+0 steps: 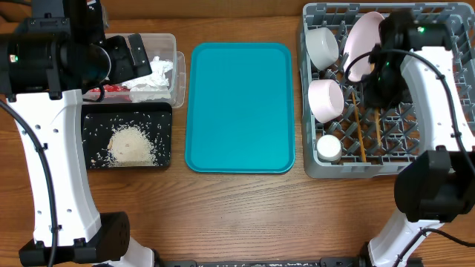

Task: Sort waste into correct bins and load items into the dishwasher
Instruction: 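Place the second chopstick in the rack beside the first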

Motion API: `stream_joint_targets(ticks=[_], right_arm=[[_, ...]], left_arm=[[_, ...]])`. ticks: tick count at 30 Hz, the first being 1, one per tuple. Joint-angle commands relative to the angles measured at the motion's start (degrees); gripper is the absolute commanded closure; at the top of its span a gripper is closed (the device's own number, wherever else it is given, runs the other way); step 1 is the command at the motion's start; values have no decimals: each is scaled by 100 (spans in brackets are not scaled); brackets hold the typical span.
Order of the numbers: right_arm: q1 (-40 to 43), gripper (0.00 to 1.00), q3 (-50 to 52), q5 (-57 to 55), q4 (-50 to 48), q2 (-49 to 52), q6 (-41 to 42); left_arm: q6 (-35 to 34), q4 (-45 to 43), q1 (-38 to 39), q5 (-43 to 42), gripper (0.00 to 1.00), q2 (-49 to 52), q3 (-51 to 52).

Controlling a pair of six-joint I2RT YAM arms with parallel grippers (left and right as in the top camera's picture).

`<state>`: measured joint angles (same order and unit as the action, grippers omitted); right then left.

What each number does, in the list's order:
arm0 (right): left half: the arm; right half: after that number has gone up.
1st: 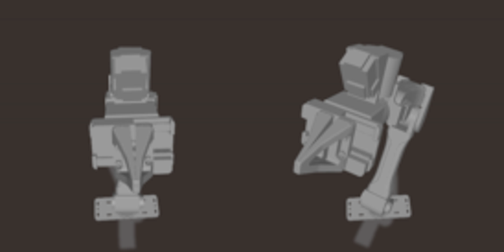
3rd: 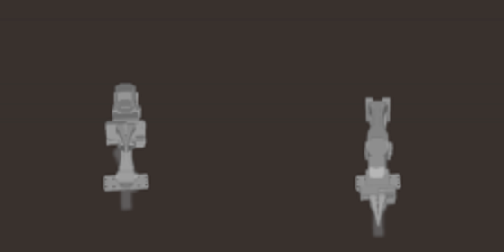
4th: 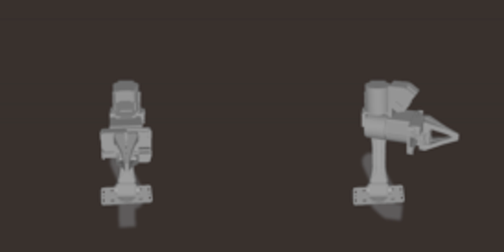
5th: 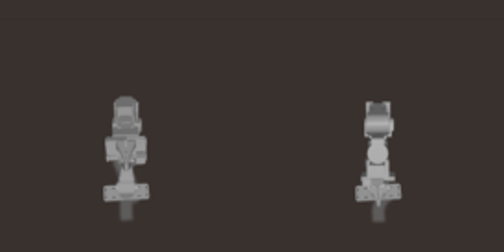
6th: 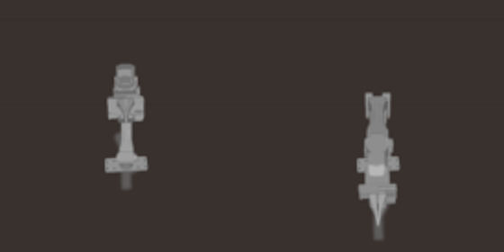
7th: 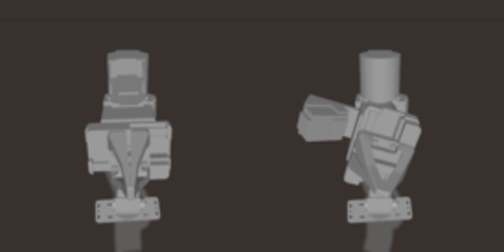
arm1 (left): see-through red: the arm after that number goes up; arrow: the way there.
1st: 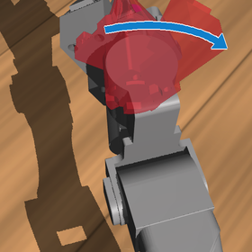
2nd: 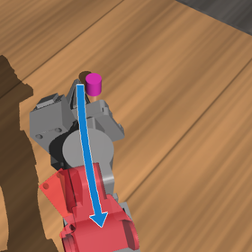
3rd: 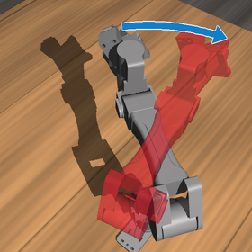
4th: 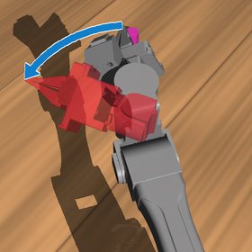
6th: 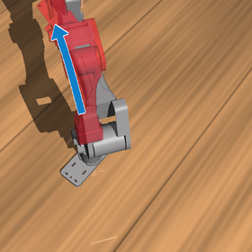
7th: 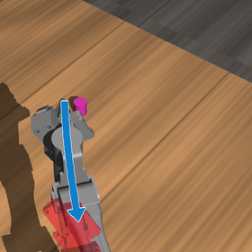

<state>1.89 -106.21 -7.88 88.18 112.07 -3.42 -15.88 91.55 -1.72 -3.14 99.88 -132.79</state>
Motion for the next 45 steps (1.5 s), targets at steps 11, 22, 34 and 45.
stream_joint_targets(ticks=[11,22,34,45], right_arm=[[11,51,116,66,20,-52,70],[-227,51,-1888,894,883,-214,278],[-1108,0,-3143,1517,885,-1790,1307],[-1115,0,-3143,1486,887,-2343,1394]], left_arm=[[109,-7,-13,37,0,15,-11],[109,-7,-15,37,0,15,-11],[109,-7,-13,37,0,17,-13],[109,-7,-13,37,0,15,-13]])
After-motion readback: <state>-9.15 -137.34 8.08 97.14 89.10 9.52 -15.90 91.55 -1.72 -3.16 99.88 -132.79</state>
